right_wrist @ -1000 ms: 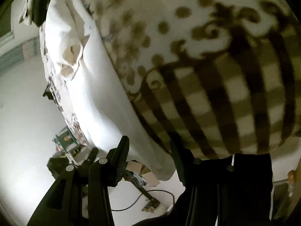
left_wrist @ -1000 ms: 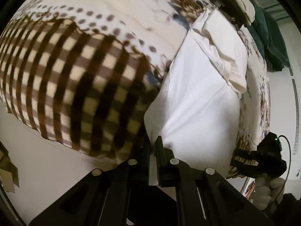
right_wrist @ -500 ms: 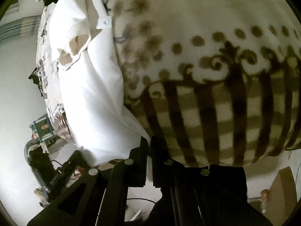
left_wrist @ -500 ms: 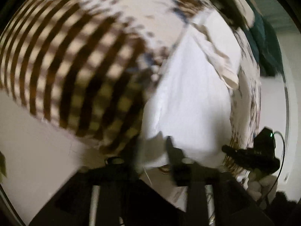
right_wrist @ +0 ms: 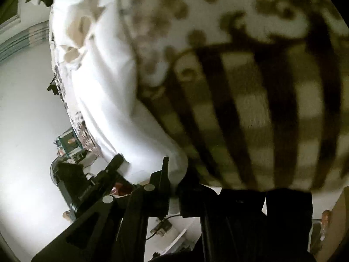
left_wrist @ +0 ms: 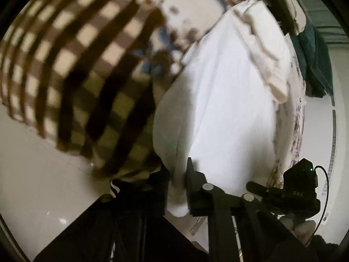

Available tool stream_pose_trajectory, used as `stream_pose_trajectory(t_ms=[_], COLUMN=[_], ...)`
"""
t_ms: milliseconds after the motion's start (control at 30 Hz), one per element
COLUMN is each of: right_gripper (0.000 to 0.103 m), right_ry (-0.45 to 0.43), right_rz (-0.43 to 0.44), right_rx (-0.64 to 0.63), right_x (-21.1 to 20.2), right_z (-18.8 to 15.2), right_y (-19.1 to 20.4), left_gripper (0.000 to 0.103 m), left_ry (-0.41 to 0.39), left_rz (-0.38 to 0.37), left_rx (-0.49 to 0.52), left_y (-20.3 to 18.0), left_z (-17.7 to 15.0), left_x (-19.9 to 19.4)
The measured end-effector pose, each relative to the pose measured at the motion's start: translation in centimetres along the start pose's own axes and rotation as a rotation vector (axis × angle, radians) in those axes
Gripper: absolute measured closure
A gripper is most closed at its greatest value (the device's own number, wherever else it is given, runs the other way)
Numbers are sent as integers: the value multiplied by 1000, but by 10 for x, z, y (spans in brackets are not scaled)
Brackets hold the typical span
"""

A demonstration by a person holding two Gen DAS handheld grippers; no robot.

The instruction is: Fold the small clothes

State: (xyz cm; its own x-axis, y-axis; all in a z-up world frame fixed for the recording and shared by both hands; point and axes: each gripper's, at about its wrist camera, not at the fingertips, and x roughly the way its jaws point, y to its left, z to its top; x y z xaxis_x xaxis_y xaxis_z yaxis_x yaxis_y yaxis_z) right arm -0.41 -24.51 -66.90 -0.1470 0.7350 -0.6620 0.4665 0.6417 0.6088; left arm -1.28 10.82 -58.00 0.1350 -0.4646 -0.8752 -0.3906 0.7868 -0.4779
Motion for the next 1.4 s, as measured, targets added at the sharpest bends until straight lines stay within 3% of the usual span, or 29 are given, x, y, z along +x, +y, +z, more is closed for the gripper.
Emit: stream_pose_trajectory(t_ms=[133,333,400,433,467,567,633,667,800,967,1067,1267,1400], right_gripper=[98,97,97,95,94,78,53,50,49,49,49,49,49], right_ry=[-9,-72,-97,-111,-118,-105,-124,-139,-137,-122,-125,-124,-120], right_rz=[68,232,264,272,274,288,301,298,272,264,251,202,194], right_rx=[19,153,205,226,246,290,287,273,250,297,290,267,258], right_x=[-24,-53,-57,-59,-60,-61,-68,-73,-76,-63,-63,-56,-55], right_z=[-12,20,38,48,57,78,81,80,74,78,78,76,75], right_y=[15,26,24,23,20,13,13,15,14,8,13,11,20], left_gripper=[94,88,71,47,40,40,40,40,40,40,40,40,40], left_ry=[-12,-60,-107,-130,-160,-198,-206,-195,-118,-55,-51,8,-3], left_rz=[3,-157,-203,-215,-202,-173,-144,-124,-104,-258,-297,-185,-138], left_rx=[3,-82,-110,-106,-105,-111,-99,-92,-131,-320,-335,-287,-303], left_y=[-20,-30,-33,-38,-38,-36,-32,-29,-13,3,-6,-29,-29], left_z=[6,74,105,116,129,142,139,133,110,101,108,118,109], left_x=[-35,-43,-39,-36,-36,-40,-45,-46,-33,-6,-1,2,-27])
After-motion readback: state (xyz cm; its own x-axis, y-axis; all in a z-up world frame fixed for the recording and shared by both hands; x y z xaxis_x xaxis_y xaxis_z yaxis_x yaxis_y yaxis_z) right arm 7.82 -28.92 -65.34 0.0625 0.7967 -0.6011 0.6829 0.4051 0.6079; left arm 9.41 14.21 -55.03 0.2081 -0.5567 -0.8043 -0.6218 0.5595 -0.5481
